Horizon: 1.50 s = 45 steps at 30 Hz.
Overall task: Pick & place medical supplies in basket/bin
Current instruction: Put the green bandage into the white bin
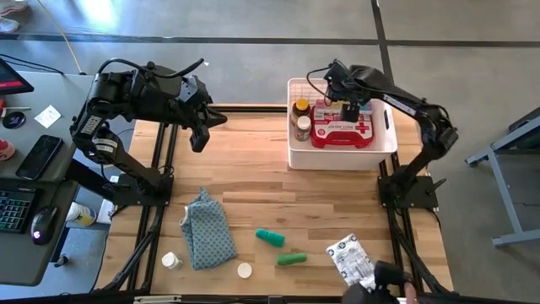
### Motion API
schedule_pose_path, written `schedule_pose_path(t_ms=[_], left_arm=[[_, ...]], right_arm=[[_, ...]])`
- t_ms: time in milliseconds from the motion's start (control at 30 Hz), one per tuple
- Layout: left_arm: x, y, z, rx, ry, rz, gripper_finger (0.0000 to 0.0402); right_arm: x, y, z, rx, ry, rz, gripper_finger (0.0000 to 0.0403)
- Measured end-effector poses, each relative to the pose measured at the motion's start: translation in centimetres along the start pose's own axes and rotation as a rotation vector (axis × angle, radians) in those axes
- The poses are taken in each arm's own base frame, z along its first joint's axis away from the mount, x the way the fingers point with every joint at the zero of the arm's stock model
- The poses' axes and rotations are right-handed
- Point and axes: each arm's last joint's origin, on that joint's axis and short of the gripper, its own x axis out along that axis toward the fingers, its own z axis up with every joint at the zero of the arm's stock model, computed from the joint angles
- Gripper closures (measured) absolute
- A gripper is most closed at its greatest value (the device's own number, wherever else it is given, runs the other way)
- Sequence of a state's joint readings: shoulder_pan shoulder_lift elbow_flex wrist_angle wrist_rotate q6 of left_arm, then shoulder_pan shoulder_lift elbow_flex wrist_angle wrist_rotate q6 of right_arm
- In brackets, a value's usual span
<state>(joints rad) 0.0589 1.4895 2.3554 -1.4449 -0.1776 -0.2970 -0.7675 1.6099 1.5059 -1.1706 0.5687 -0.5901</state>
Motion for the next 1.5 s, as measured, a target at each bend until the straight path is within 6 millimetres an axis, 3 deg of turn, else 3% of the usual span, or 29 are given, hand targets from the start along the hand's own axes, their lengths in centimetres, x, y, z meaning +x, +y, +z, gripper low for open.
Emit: schedule_pose_path(t_ms=[167, 267, 500, 767, 967, 1133, 1300, 1500], left_arm=[[0.0, -0.1, 0.2, 0.001, -0.020, -0.006, 0.0350], [0.0, -0.2, 0.6, 0.023, -0.056, -0.021, 0.0350], [-0.2, -0.6, 1.7, 0.081, -0.175, -0.086, 0.0350], [-1.0, -0.5, 1.7, 0.135, -0.207, -0.090, 0.0350], [-1.5, -0.4, 1.6, 0.164, -0.207, -0.103, 0.0350], [-1.6, -0.3, 1.1, 0.189, -0.166, -0.111, 0.0350], [-1.6, -0.2, 0.6, 0.203, -0.106, -0.145, 0.0350], [-1.6, -0.3, -0.3, 0.210, -0.010, -0.223, 0.0350]], right_arm=[[-4.0, -0.1, -1.8, 0.157, -0.154, -0.011, 0.0116], [-6.4, 0.4, -2.9, 0.319, -0.286, 0.086, 0.0116], [-10.9, 2.6, -4.2, 0.636, -0.512, 0.553, 0.0116], [-16.0, 6.4, -2.6, 0.689, -0.672, 0.995, 0.0116], [-19.7, 11.3, -1.6, 0.621, -0.698, 1.095, 0.0116], [-21.8, 16.8, -0.4, 0.508, -0.708, 1.069, 0.0116], [-22.2, 22.7, 1.9, 0.473, -0.619, 1.111, 0.0116], [-21.2, 30.0, 3.3, 0.376, -0.457, 1.095, 0.0116]])
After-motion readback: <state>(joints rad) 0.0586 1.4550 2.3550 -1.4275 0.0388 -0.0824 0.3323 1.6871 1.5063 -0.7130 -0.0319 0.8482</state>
